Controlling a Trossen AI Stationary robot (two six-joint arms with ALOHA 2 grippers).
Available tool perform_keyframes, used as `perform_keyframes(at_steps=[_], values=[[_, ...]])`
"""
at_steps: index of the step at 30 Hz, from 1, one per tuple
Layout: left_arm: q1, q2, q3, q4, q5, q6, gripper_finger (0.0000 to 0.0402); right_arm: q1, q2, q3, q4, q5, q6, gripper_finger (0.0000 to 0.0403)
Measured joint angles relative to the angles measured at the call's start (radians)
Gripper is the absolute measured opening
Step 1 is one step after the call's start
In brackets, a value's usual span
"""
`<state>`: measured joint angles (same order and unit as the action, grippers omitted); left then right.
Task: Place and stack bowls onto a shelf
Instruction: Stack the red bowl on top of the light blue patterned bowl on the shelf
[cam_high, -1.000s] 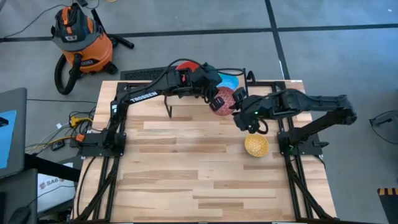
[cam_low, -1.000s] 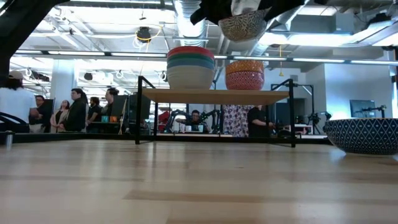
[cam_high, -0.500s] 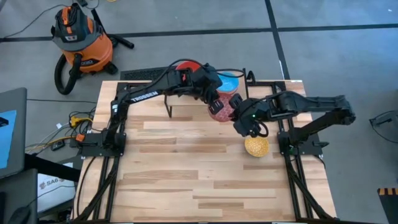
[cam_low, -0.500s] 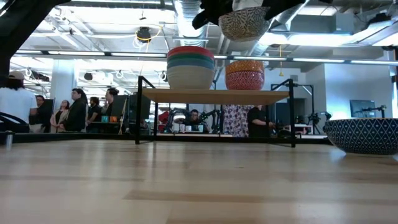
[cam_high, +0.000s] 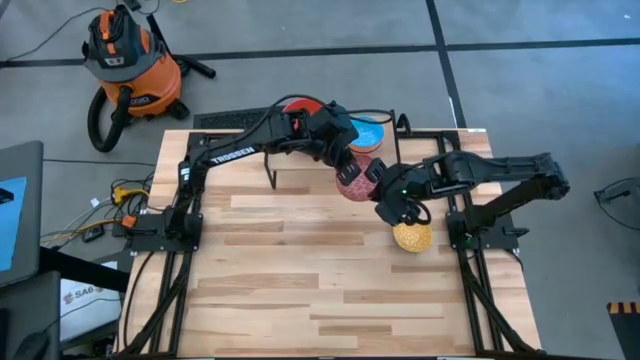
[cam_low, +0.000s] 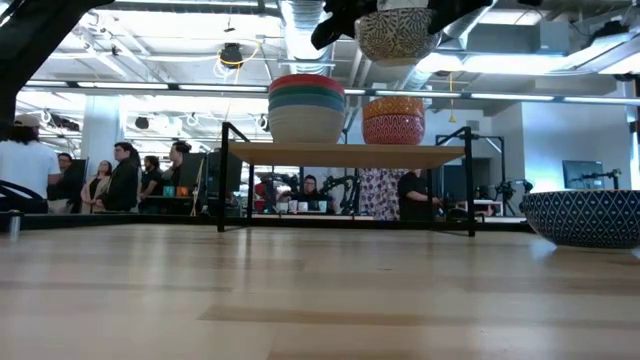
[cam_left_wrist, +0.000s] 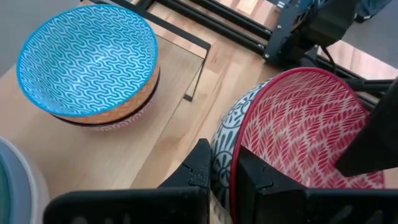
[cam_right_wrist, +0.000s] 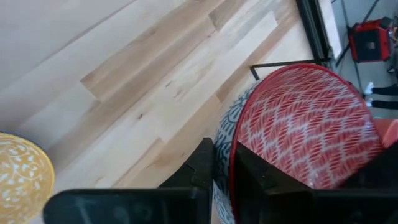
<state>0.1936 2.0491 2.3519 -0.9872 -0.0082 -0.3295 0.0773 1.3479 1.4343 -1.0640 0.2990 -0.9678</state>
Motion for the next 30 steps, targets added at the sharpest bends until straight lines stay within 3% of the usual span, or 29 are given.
perform_keyframes(at_steps=[11, 22, 30], values=[[-0.001, -0.001, 0.003, 0.053, 0.078, -0.063, 0.0048, -0.002, 0.0, -0.002, -0.012, -0.039, 0.044, 0.004], [0.004, -0.007, 0.006, 0.06, 0.028, -0.088, 0.0079, -0.017, -0.001, -0.003, 0.003, -0.043, 0.065, 0.0038], [0.055, -0.058, 0.011, 0.082, -0.012, -0.022, 0.0118, -0.094, -0.004, 0.01, 0.026, -0.144, 0.135, 0.0038]])
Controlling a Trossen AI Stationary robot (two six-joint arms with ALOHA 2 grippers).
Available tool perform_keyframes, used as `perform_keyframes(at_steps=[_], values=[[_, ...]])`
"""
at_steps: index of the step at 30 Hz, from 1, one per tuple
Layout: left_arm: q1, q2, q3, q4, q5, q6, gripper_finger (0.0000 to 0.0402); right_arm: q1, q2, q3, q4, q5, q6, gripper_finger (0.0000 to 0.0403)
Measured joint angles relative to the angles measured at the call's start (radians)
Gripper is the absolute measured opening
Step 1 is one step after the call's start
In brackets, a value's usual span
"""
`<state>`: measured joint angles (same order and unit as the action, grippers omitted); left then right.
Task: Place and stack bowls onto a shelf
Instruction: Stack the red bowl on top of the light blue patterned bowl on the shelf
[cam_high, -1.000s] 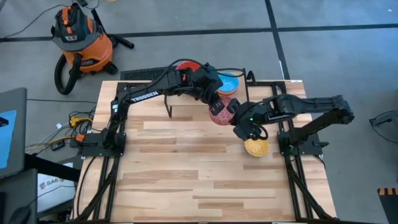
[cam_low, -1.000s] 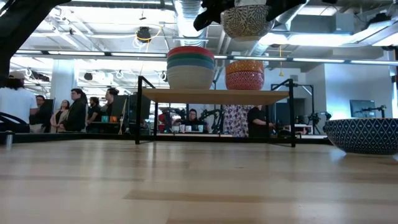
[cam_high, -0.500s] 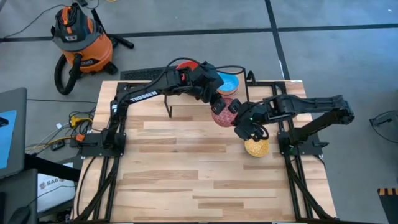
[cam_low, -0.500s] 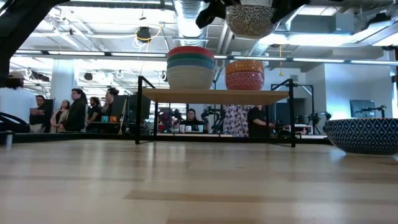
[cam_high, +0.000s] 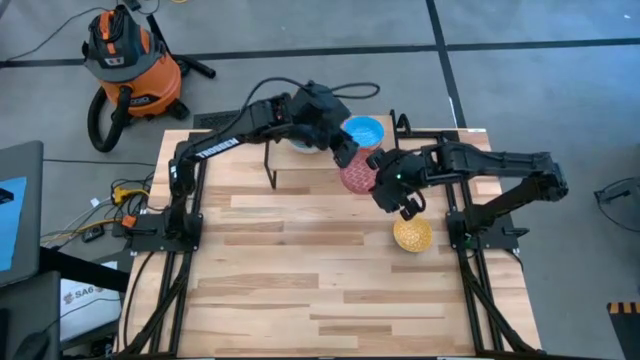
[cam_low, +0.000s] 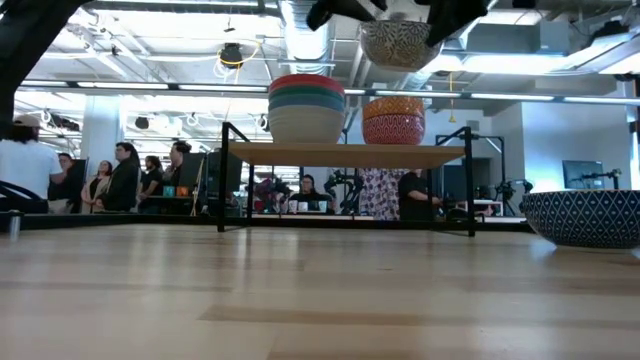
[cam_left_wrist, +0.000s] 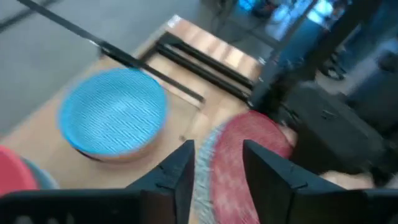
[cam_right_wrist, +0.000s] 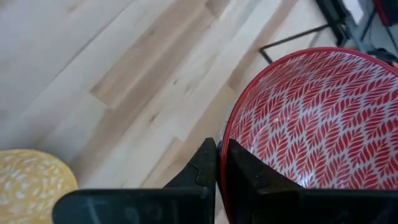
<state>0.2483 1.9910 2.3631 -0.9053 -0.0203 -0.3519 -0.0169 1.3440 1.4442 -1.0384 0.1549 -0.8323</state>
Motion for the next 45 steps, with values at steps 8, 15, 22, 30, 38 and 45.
perform_keyframes(at_steps=[8, 15, 22, 30, 38, 45], values=[[0.064, -0.042, -0.003, -0.049, -0.028, 0.009, 0.0188, -0.113, -0.001, 0.041, 0.043, -0.028, 0.02, 0.0038], [0.102, -0.108, -0.005, -0.094, -0.125, 0.044, 0.0223, -0.272, 0.022, 0.086, 0.119, -0.083, 0.022, 0.0038], [0.12, -0.142, -0.005, -0.134, -0.155, 0.042, 0.0225, -0.42, 0.128, 0.187, 0.138, -0.233, 0.067, 0.0038], [0.115, -0.143, -0.006, -0.257, -0.19, 0.031, 0.0225, -0.492, 0.184, 0.186, 0.091, -0.332, 0.135, 0.0038], [0.113, -0.143, -0.007, -0.261, -0.205, 0.052, 0.0225, -0.562, 0.182, 0.181, 0.089, -0.401, 0.216, 0.0038], [0.114, -0.143, -0.007, -0.253, -0.206, 0.079, 0.0225, -0.572, 0.182, 0.174, 0.073, -0.419, 0.249, 0.0038]])
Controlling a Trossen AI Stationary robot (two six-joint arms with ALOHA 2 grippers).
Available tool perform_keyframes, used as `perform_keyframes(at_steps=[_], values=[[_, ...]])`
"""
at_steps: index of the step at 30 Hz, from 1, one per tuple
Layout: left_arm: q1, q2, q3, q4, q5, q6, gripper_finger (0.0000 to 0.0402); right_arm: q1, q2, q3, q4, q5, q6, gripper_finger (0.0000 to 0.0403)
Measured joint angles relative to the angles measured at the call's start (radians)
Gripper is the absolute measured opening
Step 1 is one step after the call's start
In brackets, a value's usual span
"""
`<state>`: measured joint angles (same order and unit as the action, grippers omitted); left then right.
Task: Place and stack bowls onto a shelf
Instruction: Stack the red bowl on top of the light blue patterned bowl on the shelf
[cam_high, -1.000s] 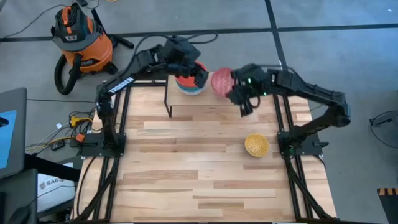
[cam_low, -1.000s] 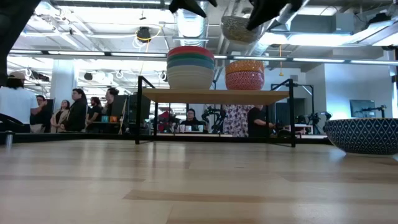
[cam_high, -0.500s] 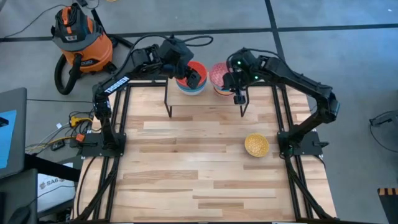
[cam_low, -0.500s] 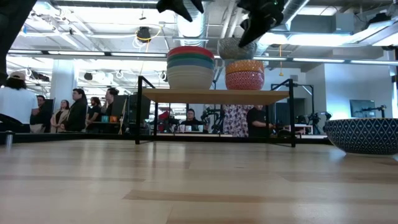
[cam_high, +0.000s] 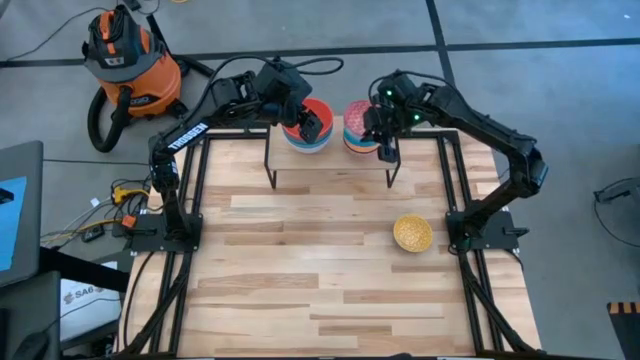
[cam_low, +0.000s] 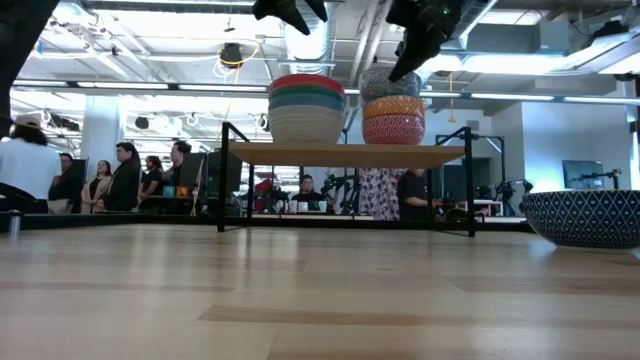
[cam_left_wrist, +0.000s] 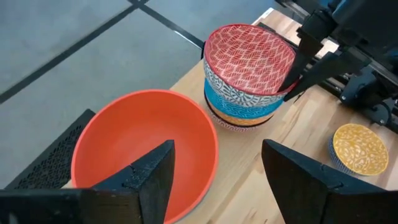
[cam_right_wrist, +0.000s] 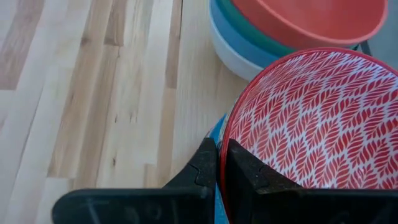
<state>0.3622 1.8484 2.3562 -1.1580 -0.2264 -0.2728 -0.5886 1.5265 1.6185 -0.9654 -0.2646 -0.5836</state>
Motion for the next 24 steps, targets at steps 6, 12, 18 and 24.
perform_keyframes(at_steps=[6, 12, 18, 24], values=[[0.015, 0.0, 0.0, 0.002, 0.005, 0.016, 0.0225, 0.01, 0.001, -0.033, -0.006, 0.002, 0.017, 0.0038], [0.031, 0.001, 0.0, 0.013, 0.009, 0.029, 0.0225, 0.011, 0.001, -0.038, -0.001, 0.013, 0.027, 0.0038], [0.05, 0.001, 0.0, 0.038, 0.046, 0.034, 0.0225, 0.004, 0.019, -0.037, 0.012, 0.013, 0.027, 0.0038], [0.051, 0.001, 0.0, 0.05, 0.048, 0.051, 0.0225, 0.004, 0.042, -0.037, 0.011, 0.031, 0.032, 0.0038]])
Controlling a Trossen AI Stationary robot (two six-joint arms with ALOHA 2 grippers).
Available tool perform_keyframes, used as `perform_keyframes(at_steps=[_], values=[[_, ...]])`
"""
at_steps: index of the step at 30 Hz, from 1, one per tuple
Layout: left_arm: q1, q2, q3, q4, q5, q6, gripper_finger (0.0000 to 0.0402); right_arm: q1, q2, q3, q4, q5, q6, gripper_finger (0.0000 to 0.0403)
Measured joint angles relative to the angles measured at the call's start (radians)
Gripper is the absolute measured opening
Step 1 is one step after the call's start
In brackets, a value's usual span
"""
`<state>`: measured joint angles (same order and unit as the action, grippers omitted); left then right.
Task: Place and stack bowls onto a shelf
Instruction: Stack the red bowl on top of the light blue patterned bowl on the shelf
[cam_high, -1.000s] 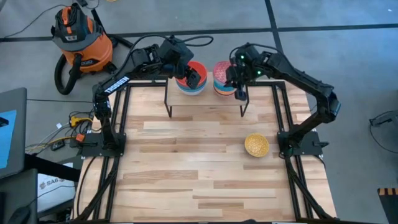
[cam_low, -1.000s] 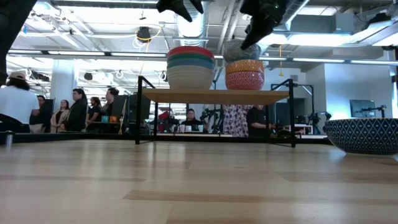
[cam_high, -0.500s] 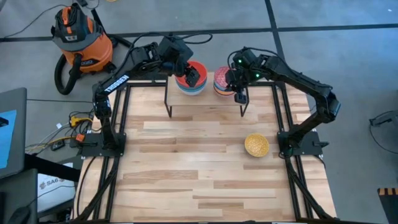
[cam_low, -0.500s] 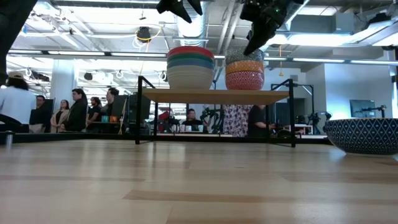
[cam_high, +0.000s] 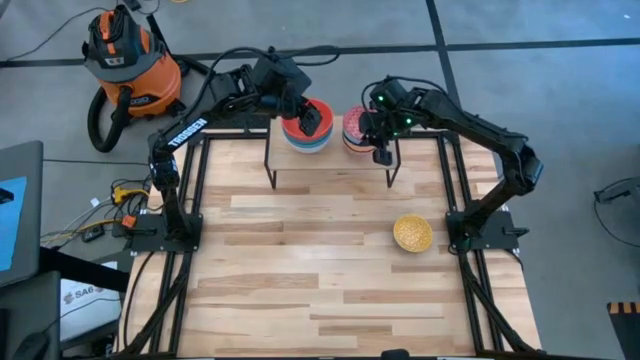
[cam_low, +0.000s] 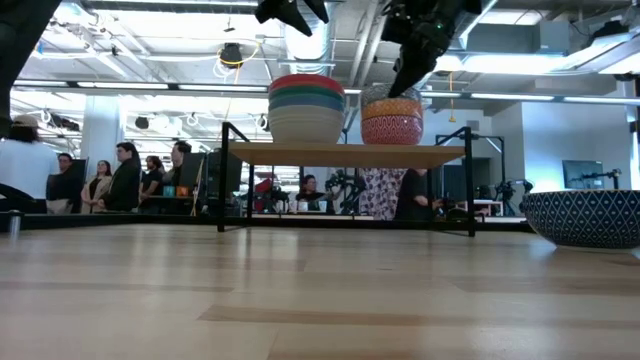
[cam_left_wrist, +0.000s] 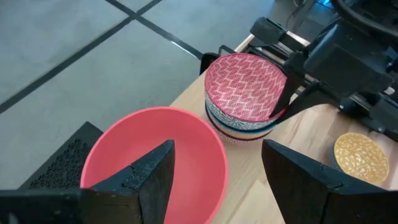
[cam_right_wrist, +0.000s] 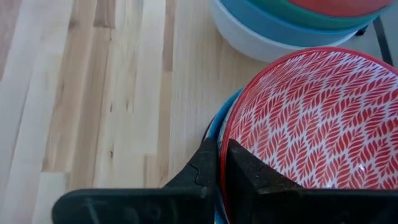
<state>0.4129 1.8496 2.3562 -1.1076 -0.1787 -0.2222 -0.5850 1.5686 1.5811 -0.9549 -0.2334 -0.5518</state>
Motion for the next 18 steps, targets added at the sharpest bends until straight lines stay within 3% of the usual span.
perform_keyframes(at_steps=[3, 11, 18], values=[[0.0, 0.0, 0.0, 0.0, 0.003, 0.009, 0.0225, 0.0, 0.002, 0.001, 0.003, 0.0, 0.011, 0.0053], [0.008, 0.0, 0.0, 0.0, 0.008, 0.029, 0.0225, 0.0, -0.011, 0.002, 0.001, 0.0, 0.048, 0.016], [0.028, 0.0, 0.0, 0.0, 0.015, 0.053, 0.0225, -0.001, -0.019, 0.119, -0.072, 0.002, 0.121, 0.0215]])
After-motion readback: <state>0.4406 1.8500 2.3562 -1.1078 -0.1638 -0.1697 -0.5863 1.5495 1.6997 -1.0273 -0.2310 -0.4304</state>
